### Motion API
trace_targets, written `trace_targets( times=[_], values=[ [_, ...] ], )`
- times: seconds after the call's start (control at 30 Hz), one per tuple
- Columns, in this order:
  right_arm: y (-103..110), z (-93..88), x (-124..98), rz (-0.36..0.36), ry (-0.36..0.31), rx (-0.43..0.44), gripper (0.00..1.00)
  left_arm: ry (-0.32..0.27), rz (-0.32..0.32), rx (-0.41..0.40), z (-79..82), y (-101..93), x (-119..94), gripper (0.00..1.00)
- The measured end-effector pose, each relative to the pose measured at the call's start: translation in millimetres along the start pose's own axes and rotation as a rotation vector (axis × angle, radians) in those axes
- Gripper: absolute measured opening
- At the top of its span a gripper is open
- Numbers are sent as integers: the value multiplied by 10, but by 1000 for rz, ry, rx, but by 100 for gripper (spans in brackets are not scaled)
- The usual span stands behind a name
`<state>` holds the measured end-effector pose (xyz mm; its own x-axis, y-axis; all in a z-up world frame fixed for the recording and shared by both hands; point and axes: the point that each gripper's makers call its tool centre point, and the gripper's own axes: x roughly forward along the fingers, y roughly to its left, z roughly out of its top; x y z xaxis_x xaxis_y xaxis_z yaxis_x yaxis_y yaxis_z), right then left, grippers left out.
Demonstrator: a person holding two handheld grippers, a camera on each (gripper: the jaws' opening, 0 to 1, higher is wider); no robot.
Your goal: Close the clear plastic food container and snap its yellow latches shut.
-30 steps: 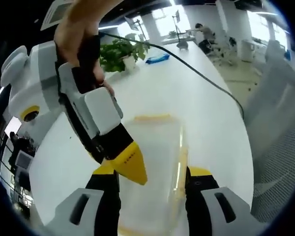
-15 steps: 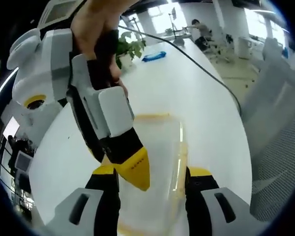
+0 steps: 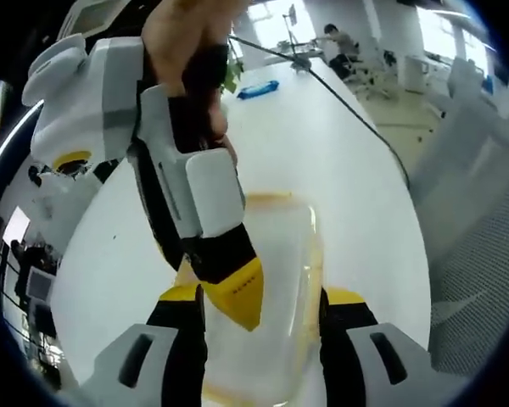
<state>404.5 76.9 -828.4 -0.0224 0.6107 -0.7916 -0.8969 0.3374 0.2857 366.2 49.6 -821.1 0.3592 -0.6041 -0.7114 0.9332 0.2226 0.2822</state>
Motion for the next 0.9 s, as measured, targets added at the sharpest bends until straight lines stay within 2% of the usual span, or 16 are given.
trace_targets(
  times=[0.03,0.1,0.13,0.17,0.23,0.37,0.6,0.8,0.9],
  values=[
    [-12,-12,-9,-7,-5,-9,60,3,-4,-1,1,3,-3,51],
    [-16,-26,-13,-21,-36,62,60,18,-2,8,6,-3,6,51],
    [-46,-26,-28,-39,-51,51,61,23,-2,9,9,-5,9,51],
    [-38,-26,-36,-48,-64,74,62,28,-3,10,11,-5,8,51],
    [-46,-33,-51,-64,-87,72,64,29,-7,9,15,1,2,52],
    [-63,-15,-84,-106,-130,81,62,-1,-33,-73,54,17,-21,52],
    [-83,9,-194,-148,-201,84,64,20,-23,-71,5,43,-78,55],
    [-7,8,-314,-116,-266,107,65,-5,-40,-115,1,47,-186,64],
    [5,-7,-367,-120,-284,95,67,-9,-31,-145,-54,118,-244,68]
  ],
)
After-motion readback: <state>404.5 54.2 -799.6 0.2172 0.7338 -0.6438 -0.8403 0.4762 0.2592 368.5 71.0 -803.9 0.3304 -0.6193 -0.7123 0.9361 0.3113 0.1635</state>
